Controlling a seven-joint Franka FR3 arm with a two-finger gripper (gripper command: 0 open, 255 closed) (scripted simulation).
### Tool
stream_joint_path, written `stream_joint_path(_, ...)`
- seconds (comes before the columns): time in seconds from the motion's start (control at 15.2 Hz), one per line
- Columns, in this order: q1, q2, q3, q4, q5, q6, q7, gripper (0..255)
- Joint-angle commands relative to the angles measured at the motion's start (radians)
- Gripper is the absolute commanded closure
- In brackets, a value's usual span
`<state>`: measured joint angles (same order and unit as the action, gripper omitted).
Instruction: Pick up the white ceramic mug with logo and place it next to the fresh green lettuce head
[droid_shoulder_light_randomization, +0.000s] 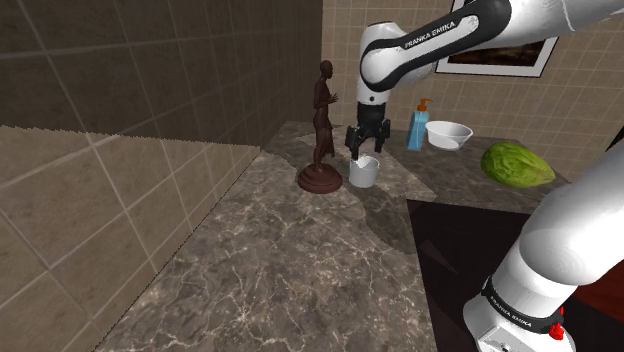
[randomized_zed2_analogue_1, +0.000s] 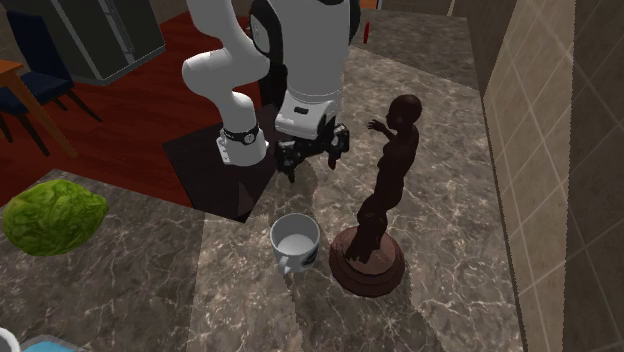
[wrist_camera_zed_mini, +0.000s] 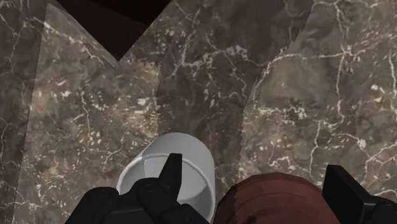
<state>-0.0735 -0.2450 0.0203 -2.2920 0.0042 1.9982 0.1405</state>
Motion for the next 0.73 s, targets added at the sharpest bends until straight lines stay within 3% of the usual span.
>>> stream_joint_path(0.0,-0.008,0.081,-0.004,0.041,-0.013,0.028,0.002,0)
stream_joint_path(0.4,-0.027,0.323,-0.020,0.194,-0.050,0.079,0.010,0)
stream_joint_path(0.66,-0.028,0.343,-0.021,0.174,-0.052,0.119,0.011,0)
